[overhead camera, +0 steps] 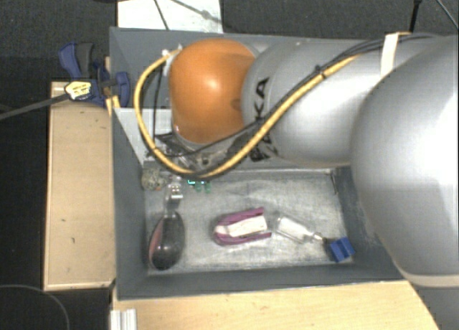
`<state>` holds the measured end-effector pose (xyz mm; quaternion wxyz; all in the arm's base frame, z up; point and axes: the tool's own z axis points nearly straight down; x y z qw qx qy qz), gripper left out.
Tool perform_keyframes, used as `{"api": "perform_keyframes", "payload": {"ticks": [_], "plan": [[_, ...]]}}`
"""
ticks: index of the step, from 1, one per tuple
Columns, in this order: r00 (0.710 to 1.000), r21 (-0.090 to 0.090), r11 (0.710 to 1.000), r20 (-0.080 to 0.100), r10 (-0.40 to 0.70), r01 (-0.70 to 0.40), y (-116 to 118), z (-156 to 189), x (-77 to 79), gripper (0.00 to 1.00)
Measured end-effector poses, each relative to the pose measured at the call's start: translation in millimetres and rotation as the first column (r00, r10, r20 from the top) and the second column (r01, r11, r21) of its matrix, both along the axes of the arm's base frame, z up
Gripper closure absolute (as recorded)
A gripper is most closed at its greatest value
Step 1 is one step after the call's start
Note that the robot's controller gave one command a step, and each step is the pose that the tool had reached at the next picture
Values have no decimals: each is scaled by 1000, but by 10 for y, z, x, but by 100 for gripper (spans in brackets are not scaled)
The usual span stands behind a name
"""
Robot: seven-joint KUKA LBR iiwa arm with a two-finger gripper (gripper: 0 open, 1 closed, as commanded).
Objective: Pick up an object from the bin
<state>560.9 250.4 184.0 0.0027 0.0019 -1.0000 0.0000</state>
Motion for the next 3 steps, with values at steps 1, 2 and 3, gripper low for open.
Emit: {"api": "perform_keyframes", "payload": {"ticks": [1,2,3], "plan": [[990,9,991,32,136,-137,2,-726,-182,0],[994,1,994,17,-109,109,-974,-1105,-401,0],[994,2,994,7,-107,107,-936,-1109,-433,100]]}}
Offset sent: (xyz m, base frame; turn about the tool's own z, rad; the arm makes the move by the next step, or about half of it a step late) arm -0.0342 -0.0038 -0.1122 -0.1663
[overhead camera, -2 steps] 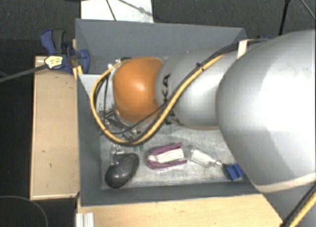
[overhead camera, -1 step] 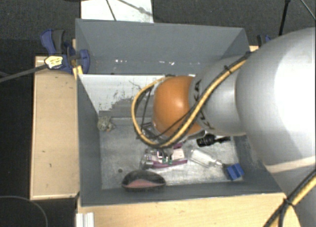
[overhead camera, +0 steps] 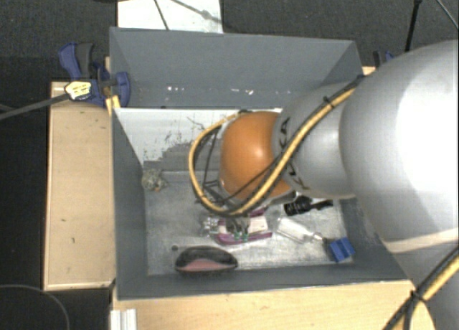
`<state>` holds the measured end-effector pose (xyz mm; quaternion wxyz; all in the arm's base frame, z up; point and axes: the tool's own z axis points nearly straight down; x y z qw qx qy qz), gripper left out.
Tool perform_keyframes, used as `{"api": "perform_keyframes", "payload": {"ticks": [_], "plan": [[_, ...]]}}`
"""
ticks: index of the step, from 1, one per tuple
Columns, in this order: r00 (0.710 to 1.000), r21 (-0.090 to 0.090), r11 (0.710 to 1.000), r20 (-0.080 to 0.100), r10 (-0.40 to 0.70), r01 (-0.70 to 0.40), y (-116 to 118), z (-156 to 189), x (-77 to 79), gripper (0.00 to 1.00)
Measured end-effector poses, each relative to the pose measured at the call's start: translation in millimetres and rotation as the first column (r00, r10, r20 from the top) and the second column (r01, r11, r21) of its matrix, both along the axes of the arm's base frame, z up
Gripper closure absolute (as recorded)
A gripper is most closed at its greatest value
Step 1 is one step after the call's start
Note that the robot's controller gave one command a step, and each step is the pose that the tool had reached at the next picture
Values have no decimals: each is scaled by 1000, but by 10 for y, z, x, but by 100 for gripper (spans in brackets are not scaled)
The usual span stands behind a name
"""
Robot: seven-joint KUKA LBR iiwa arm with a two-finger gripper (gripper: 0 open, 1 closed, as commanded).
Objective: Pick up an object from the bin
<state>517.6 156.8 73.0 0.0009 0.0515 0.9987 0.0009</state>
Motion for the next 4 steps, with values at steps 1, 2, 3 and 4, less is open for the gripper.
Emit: {"api": "perform_keyframes", "payload": {"ticks": [1,2,3,4], "plan": [[1000,2,1000,14,-6,6,-8,14,37,0],[995,-5,995,-4,96,-96,-600,29,-286,0],[998,-1,998,-5,55,-55,-694,-22,-257,0],[999,0,999,-5,51,-51,-690,-16,-261,100]]}}
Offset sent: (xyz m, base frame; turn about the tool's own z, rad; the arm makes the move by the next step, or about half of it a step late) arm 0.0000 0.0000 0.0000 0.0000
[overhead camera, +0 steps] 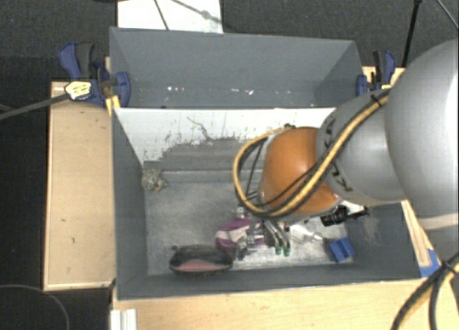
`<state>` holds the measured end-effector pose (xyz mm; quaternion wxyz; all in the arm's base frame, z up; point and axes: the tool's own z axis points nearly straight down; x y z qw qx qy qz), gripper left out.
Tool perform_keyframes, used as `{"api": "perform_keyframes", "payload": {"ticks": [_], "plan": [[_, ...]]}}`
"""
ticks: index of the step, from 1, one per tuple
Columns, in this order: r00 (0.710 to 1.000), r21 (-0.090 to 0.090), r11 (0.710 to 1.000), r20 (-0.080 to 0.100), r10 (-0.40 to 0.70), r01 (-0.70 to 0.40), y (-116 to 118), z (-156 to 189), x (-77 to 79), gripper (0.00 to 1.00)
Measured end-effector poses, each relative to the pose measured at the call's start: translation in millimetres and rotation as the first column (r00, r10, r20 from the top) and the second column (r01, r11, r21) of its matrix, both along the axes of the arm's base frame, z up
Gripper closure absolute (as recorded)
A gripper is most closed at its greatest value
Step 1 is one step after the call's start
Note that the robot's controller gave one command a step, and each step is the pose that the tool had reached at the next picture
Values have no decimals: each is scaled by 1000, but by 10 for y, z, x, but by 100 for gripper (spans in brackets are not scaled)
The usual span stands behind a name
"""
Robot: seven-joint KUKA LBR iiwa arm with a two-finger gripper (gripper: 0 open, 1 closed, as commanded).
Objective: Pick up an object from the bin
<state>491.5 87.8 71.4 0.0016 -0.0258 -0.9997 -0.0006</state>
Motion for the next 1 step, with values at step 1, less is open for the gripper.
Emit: {"api": "perform_keyframes", "payload": {"ticks": [1], "plan": [[993,-3,993,12,120,-120,-760,1733,-77,100]]}}
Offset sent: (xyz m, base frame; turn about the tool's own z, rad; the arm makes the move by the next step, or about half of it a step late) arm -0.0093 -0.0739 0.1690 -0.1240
